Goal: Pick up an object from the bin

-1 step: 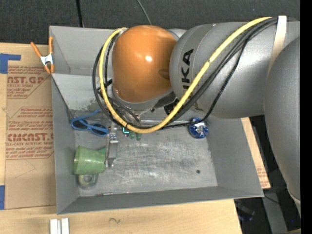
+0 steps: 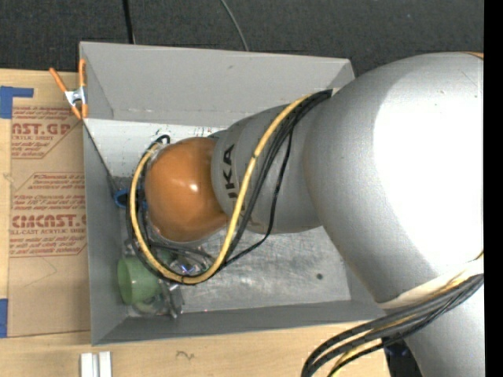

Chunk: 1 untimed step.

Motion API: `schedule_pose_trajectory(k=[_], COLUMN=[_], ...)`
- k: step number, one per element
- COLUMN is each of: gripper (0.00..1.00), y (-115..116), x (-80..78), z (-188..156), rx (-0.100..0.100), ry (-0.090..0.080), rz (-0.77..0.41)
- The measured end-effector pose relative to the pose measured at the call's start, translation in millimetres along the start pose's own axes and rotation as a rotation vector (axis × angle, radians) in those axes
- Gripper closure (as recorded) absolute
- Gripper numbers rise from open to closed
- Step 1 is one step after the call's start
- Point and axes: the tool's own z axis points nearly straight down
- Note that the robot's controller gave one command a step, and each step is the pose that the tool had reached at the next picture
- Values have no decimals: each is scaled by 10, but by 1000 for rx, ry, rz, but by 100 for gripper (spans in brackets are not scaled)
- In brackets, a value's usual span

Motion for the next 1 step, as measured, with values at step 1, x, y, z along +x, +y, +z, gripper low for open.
schedule_pose_trajectory(k=[1], gripper=[0], y=[198], x=[170], z=[-294], rx=[-3], ry=[0], rz=[-224])
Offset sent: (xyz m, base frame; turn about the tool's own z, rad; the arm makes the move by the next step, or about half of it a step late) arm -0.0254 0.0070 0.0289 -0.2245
